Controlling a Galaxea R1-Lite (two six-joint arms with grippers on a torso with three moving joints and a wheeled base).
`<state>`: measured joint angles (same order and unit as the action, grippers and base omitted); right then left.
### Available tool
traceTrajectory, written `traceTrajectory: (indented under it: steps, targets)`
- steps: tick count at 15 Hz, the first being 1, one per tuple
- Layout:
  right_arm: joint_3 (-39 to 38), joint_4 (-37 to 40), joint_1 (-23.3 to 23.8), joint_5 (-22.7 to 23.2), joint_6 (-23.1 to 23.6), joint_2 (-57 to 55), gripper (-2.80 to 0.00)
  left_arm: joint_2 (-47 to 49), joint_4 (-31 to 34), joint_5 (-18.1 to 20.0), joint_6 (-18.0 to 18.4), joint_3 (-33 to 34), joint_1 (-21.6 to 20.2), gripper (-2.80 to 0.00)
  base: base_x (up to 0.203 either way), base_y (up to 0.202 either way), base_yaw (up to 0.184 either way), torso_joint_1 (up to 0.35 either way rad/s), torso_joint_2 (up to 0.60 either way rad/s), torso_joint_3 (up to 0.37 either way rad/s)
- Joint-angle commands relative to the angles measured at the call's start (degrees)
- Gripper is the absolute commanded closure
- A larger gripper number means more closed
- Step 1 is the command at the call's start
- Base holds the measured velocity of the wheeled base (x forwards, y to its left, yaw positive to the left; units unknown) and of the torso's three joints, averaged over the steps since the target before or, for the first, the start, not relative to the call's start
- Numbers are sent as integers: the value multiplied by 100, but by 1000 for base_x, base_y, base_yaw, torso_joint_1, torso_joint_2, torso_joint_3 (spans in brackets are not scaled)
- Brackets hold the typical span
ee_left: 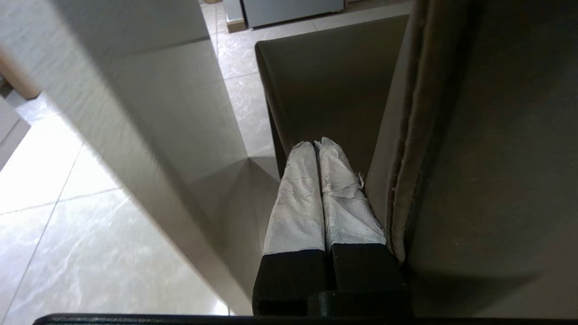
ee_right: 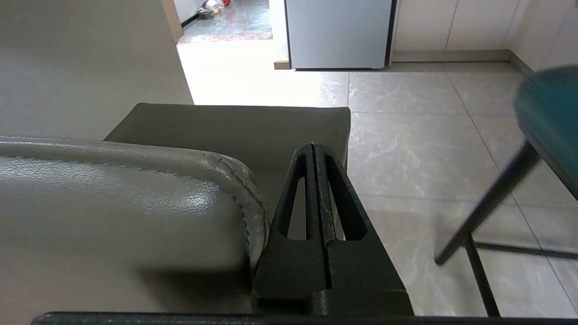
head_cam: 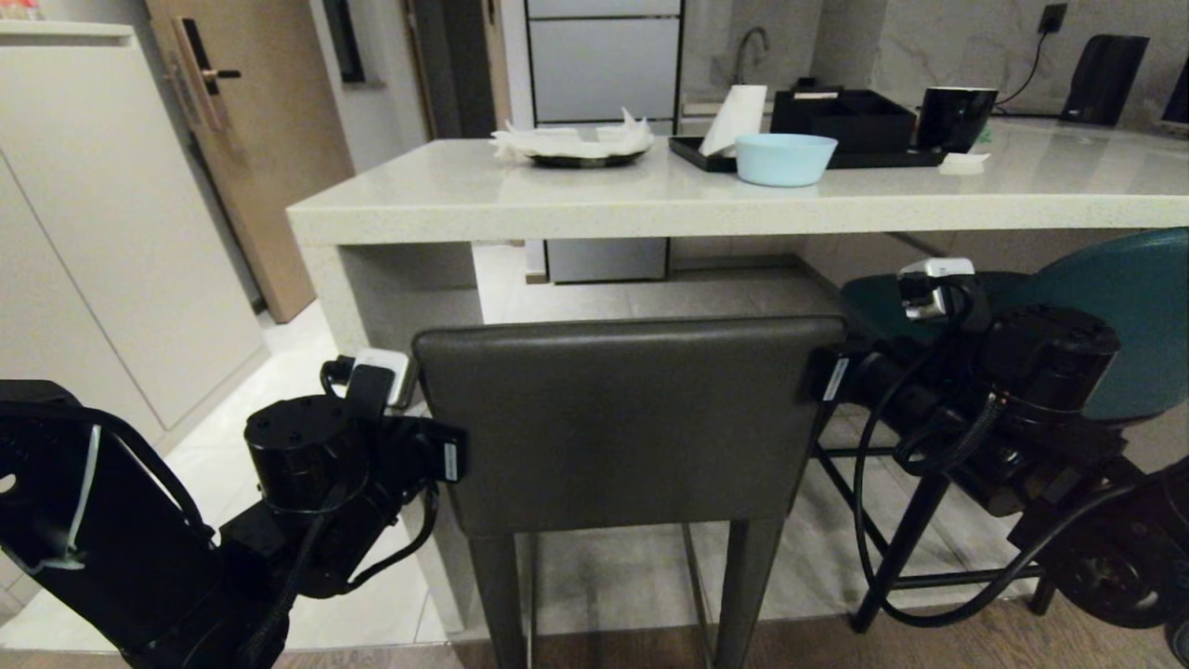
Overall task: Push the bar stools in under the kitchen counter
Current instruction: Push the gray chair back under the dining table
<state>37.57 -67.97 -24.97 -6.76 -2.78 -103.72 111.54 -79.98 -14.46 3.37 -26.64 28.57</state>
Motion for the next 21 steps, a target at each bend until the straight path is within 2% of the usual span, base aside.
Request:
traceTrajectory:
  steps: [1,8,12,14,16,19,21]
  targets:
    - [4,-49,-16,-1,-3,-17,0,-27,-44,-13,-3,18,-1,0,190,0,-1,7,2,2]
    - [-75,-49,-87,-18,-12,63,0,-76,-70,-44,-12,45,52,0,184,0,1,3,2,4]
    - [-165,-49,-94,-35,-12,224,0,-416,-54,-107,21,124,173,0,15,0,0,4,1,1]
    - [-223,-42,-88,-36,-7,352,0,-468,-69,-303,3,308,158,0,0,0,0,0,0,0]
    - [-277,-23,-64,-63,-5,510,0,-710,-70,-368,-11,374,24,0,0,0,0,0,0,0]
    - [-410,47,219,-59,-3,777,0,-1056,-55,-358,-28,405,-477,0,0,0,0,0,0,0]
    - [-499,109,335,-45,-12,880,0,-1097,-53,-345,-29,440,-526,0,0,0,0,0,0,0]
